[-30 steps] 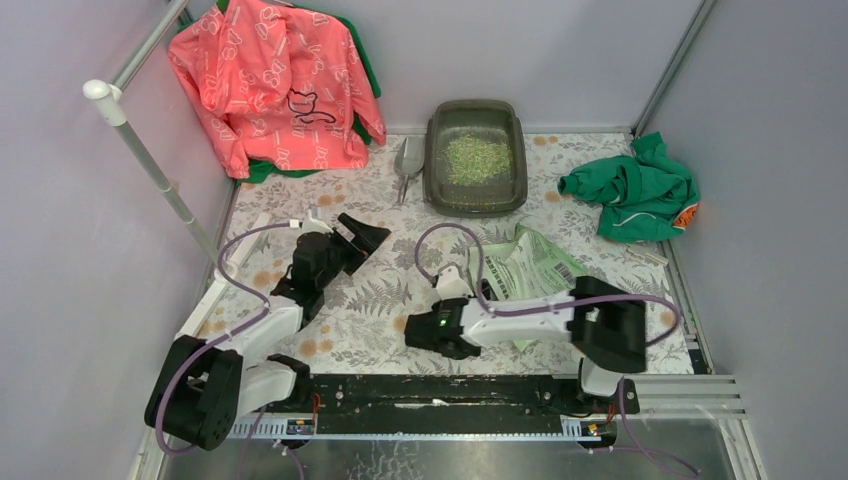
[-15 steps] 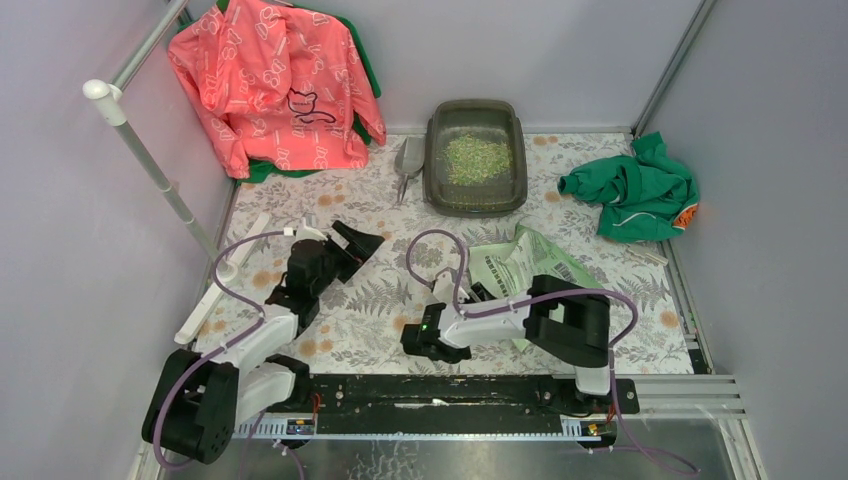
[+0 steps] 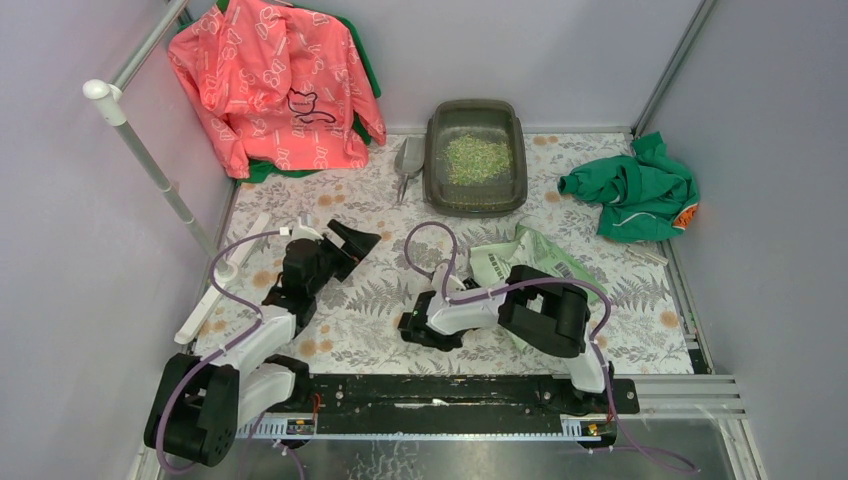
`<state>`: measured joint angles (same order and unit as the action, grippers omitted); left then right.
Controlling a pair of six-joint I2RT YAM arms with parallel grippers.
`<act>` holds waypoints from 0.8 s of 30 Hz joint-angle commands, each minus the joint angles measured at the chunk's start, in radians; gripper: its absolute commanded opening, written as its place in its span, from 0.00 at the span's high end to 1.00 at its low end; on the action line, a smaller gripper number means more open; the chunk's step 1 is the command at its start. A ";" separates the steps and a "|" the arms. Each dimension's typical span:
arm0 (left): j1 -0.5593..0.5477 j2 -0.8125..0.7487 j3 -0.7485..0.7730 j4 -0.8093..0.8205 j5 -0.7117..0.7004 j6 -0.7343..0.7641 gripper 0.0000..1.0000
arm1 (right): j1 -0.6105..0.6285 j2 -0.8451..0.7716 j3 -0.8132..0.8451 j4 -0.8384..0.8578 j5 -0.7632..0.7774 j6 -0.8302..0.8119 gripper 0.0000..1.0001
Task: Fill the litter box with clean litter
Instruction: Adjust the cat litter bag at the center of the board.
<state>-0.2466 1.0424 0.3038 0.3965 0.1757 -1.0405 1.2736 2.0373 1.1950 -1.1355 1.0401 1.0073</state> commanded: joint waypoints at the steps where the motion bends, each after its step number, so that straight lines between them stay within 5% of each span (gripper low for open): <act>1: 0.016 0.012 -0.018 0.044 0.034 0.000 0.01 | -0.053 -0.026 0.000 -0.038 0.087 0.023 0.61; 11: 0.028 -0.011 -0.024 0.039 0.053 -0.007 0.01 | -0.064 -0.301 -0.026 -0.033 0.104 -0.052 0.87; 20: 0.036 -0.127 0.042 -0.125 0.055 0.028 0.01 | -0.063 -0.813 0.077 0.277 -0.113 -0.563 1.00; 24: 0.038 -0.172 0.077 -0.196 0.054 0.040 0.01 | -0.063 -0.881 0.239 0.274 -0.160 -0.660 1.00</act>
<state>-0.2180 0.9146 0.3256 0.2752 0.2173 -1.0336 1.2076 1.2194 1.2575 -0.9813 0.9119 0.5243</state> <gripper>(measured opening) 0.986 0.066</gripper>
